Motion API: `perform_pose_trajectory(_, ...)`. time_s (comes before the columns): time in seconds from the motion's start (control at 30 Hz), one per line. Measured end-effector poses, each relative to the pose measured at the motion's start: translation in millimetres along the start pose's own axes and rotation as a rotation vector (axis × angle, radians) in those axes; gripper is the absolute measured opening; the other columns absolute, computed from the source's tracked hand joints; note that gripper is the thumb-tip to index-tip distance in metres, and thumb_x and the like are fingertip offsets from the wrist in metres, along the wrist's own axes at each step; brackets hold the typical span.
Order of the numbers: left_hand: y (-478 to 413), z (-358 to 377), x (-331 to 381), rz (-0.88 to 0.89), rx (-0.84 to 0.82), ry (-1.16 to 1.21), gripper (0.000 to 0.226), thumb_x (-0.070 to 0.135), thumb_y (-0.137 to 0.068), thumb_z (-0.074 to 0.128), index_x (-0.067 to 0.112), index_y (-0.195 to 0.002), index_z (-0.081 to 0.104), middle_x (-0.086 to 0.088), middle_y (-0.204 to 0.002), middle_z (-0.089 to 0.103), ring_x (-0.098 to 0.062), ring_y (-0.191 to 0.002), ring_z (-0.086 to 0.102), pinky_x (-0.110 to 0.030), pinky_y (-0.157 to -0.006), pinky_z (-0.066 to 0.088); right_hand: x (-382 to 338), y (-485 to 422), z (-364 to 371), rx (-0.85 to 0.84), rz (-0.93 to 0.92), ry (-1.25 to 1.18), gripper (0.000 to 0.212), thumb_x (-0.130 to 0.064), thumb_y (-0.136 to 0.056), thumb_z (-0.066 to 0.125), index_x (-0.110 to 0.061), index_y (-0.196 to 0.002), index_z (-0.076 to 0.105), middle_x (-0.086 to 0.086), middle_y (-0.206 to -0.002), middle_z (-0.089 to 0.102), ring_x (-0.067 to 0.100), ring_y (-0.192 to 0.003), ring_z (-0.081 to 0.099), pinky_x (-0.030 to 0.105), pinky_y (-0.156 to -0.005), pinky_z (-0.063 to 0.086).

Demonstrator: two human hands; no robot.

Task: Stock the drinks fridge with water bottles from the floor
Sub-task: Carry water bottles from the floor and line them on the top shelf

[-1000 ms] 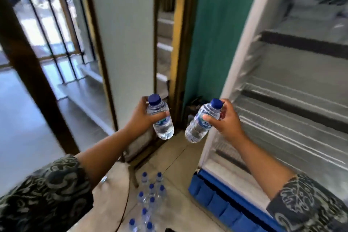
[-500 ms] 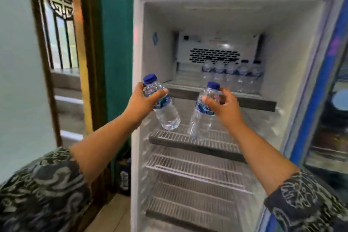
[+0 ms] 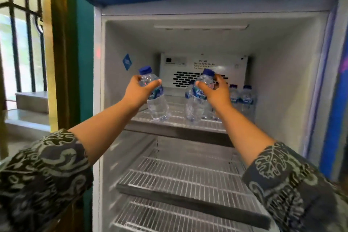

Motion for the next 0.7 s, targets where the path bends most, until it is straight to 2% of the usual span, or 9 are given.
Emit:
perform_pose_trajectory(0.2,-67.0,17.3,-21.6,0.017,-0.073,-0.147,0.063,0.032,-0.081,0.071,0.009,-0.130,0.040,-0.012,-0.123,0.057,-0.024,-0.098,0.057,-0.035,-0.081,0.047,25.9,-36.3,49.4,-0.038,0.068,0.103,0.057,-0.028,-0.079,0.074,-0.015,-0.128,0.049,0.003,-0.119,0.057,0.019,-0.103,0.056,0.029,-0.085,0.043)
perform_pose_trajectory(0.37,-114.1,31.6,-39.5,0.020,-0.132,-0.248,0.062,0.037,-0.081,0.069,0.012,-0.131,0.043,-0.013,-0.130,0.053,-0.031,-0.112,0.055,-0.041,-0.092,0.049,44.2,-50.0,78.0,-0.038,0.088,0.115,0.054,-0.024,-0.081,0.072,-0.009,-0.127,0.049,0.008,-0.123,0.057,0.016,-0.096,0.053,0.027,-0.083,0.042)
perform_pose_trajectory(0.5,-135.1,37.4,-57.1,0.077,-0.181,-0.285,0.066,0.046,-0.077,0.071,0.014,-0.130,0.048,-0.011,-0.128,0.058,-0.029,-0.110,0.058,-0.044,-0.090,0.052,60.1,-57.6,84.7,-0.082,0.143,0.241,0.074,-0.033,-0.081,0.071,-0.011,-0.141,0.035,0.007,-0.142,0.045,0.024,-0.121,0.049,0.030,-0.095,0.041)
perform_pose_trajectory(0.57,-141.3,40.4,-65.5,0.100,-0.209,-0.302,0.065,0.046,-0.076,0.072,0.013,-0.128,0.050,-0.010,-0.126,0.059,-0.028,-0.109,0.059,-0.042,-0.089,0.052,65.2,-58.2,84.5,-0.072,0.161,0.281,0.077,-0.035,-0.082,0.070,-0.011,-0.144,0.031,0.007,-0.147,0.039,0.025,-0.127,0.045,0.032,-0.098,0.040)
perform_pose_trajectory(0.63,-145.6,42.1,-75.5,0.108,-0.222,-0.330,0.060,0.045,-0.077,0.071,0.012,-0.123,0.053,-0.010,-0.121,0.062,-0.027,-0.106,0.060,-0.035,-0.087,0.050,65.4,-59.6,83.9,-0.082,0.167,0.320,0.074,-0.035,-0.083,0.069,-0.011,-0.143,0.031,0.007,-0.147,0.039,0.023,-0.123,0.047,0.034,-0.091,0.046)
perform_pose_trajectory(0.7,-147.3,42.3,-85.3,0.112,-0.212,-0.353,0.057,0.047,-0.076,0.071,0.012,-0.118,0.056,-0.010,-0.118,0.064,-0.027,-0.103,0.061,-0.035,-0.087,0.050,64.1,-63.7,85.1,-0.141,0.189,0.381,0.079,-0.039,-0.083,0.067,-0.013,-0.146,0.025,0.006,-0.149,0.035,0.024,-0.121,0.048,0.034,-0.079,0.050)
Point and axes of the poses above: each hand's wrist, its own y-axis away from the middle knuckle, its own z-axis out of the palm, x = y × z, the point moved 4 cm from there along -y, towards the middle knuckle
